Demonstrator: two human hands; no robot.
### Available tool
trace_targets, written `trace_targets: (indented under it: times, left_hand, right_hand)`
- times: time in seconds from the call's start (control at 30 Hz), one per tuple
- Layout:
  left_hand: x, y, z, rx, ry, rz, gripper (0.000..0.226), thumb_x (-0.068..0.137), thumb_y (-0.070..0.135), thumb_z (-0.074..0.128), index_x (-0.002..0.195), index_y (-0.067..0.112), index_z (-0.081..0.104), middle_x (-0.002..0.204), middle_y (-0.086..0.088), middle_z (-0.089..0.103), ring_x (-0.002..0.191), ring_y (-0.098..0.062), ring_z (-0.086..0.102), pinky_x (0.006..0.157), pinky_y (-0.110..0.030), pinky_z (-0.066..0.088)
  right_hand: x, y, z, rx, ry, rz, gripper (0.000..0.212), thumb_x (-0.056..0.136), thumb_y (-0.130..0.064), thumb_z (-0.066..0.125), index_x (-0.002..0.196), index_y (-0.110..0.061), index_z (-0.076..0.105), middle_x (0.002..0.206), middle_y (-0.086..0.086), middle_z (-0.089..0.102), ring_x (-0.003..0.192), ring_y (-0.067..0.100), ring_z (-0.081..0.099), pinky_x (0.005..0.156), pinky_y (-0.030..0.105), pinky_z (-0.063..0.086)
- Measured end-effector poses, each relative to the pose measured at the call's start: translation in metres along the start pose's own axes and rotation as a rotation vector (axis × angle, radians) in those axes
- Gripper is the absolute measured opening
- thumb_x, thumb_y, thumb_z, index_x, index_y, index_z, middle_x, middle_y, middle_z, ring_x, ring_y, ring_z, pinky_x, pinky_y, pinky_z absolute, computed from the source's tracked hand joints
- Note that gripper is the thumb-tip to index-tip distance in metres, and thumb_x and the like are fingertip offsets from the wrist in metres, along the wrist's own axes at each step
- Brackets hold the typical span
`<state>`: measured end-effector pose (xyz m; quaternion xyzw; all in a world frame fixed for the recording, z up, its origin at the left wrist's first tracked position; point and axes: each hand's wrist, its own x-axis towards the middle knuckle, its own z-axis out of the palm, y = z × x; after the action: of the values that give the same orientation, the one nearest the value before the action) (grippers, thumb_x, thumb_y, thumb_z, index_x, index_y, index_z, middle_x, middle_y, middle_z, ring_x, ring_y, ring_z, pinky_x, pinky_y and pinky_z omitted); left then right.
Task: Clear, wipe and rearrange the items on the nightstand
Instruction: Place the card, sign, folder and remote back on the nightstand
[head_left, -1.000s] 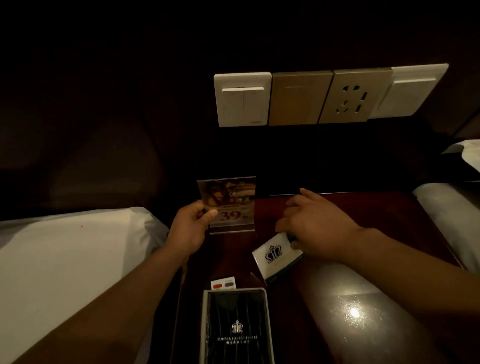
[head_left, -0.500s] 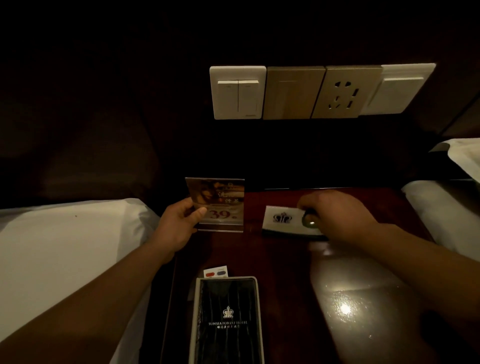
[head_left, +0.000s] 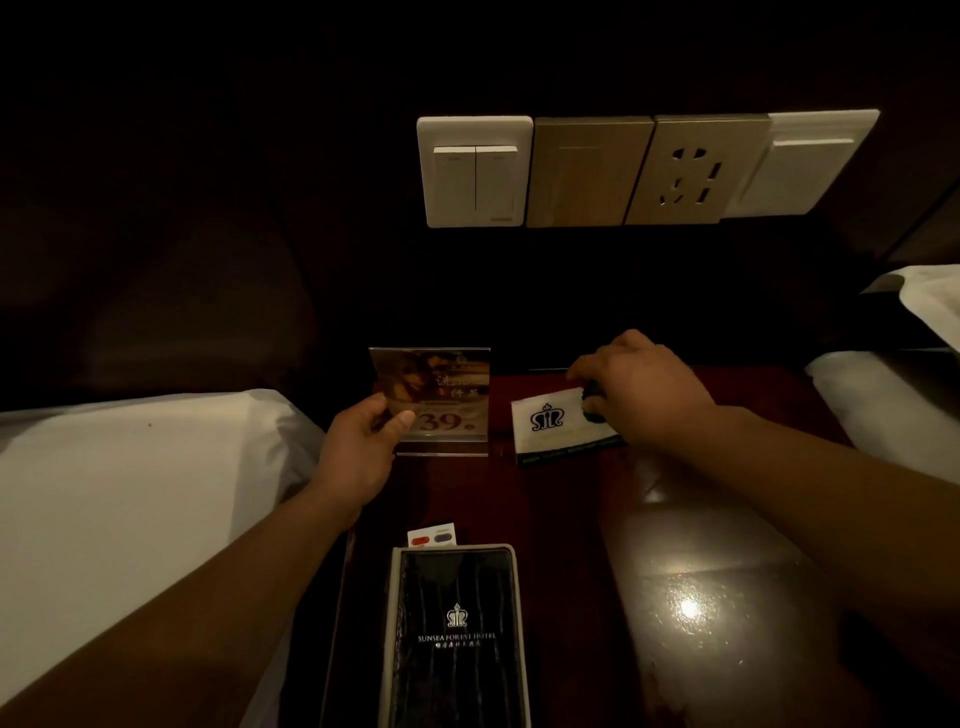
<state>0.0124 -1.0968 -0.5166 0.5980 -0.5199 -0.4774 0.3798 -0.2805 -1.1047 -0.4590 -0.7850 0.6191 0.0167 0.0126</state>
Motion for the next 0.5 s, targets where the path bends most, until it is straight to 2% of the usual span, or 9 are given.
trace_targets:
  times: [0.1,0.2,0.3,0.4,0.5]
  left_hand:
    - [-0.001,-0.002,0.000,-0.002,-0.004,0.010,0.015,0.100,0.019,0.054,0.097,0.027,0.066,0.105,0.009,0.070,0.098,-0.005,0.063,0.077,-0.022,0.047]
    - [-0.001,-0.006,-0.001,-0.007,-0.013,0.002,0.015,0.100,0.019,0.054,0.099,0.025,0.068,0.107,0.004,0.071,0.101,-0.011,0.065,0.083,-0.027,0.050]
    - [-0.001,-0.008,-0.001,-0.026,-0.020,-0.006,0.017,0.100,0.018,0.054,0.101,0.023,0.069,0.108,0.002,0.073,0.099,-0.012,0.068,0.086,-0.030,0.052]
    - [-0.001,-0.008,0.001,-0.045,0.005,0.003,0.021,0.099,0.018,0.054,0.095,0.031,0.069,0.101,0.008,0.073,0.090,-0.001,0.068,0.074,-0.020,0.047]
    - [-0.003,-0.007,0.002,-0.045,0.017,0.002,0.019,0.100,0.017,0.053,0.097,0.028,0.068,0.101,0.008,0.072,0.090,-0.002,0.066,0.071,-0.018,0.047]
  right_hand:
    - [-0.007,0.003,-0.003,0.068,0.047,-0.017,0.059,0.087,-0.038,0.066,0.141,-0.026,0.045,0.142,0.000,0.048,0.133,0.024,0.034,0.108,0.041,0.038]
    - [-0.022,0.014,-0.006,0.215,0.144,0.014,0.081,0.079,-0.033,0.077,0.148,-0.025,0.036,0.154,0.002,0.035,0.140,0.025,0.027,0.112,0.039,0.030]
    - [-0.028,0.030,-0.005,0.436,0.139,0.262,0.100,0.073,-0.027,0.083,0.152,-0.026,0.023,0.156,0.004,0.031,0.141,0.028,0.029,0.114,0.044,0.030]
    - [-0.030,0.039,0.011,0.906,0.106,0.540,0.084,0.073,-0.012,0.083,0.144,-0.016,0.037,0.135,0.010,0.057,0.123,0.030,0.055,0.104,0.051,0.046]
    - [-0.035,0.038,0.034,1.184,0.040,0.633,0.064,0.073,0.003,0.080,0.130,-0.005,0.052,0.120,0.013,0.067,0.110,0.031,0.065,0.097,0.046,0.051]
